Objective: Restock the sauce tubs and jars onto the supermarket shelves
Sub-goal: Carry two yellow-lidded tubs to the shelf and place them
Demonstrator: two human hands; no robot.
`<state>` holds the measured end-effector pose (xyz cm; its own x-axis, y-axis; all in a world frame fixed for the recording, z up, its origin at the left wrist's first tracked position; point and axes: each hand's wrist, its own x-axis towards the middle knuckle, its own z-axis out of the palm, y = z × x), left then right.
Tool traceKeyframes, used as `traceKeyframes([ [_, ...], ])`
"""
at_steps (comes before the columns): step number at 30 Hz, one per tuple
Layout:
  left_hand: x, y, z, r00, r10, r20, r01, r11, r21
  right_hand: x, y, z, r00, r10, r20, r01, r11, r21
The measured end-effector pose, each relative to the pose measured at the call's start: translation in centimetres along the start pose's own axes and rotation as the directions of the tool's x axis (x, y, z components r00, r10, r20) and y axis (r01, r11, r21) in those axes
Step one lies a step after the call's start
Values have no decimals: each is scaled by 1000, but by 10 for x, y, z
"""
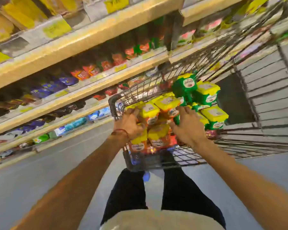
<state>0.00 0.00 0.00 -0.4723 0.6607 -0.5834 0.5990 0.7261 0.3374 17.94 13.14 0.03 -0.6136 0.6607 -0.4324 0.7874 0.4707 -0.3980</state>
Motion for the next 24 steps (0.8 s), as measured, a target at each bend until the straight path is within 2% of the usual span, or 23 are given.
traceKeyframes([
  [3,33,-4,27,994,-108,4,107,982,-156,34,24,16,996,73,55,-75,997,30],
  [5,53,-7,46,991,-131,24,132,950,-282,53,40,24,991,95,98,-101,993,58],
  [9,90,-14,81,976,-215,4,202,910,-363,89,63,44,977,101,190,-127,983,129],
  [13,107,-18,96,969,-243,44,238,869,-434,107,76,65,964,101,246,-168,949,266],
  [15,113,-27,105,974,-227,14,205,851,-483,114,79,75,959,118,259,-205,917,342],
  [19,109,-42,116,973,-222,-59,127,733,-668,127,81,86,946,100,309,-244,848,471],
  [24,105,-38,114,969,-232,-87,108,710,-696,143,86,88,927,31,373,-263,763,590],
])
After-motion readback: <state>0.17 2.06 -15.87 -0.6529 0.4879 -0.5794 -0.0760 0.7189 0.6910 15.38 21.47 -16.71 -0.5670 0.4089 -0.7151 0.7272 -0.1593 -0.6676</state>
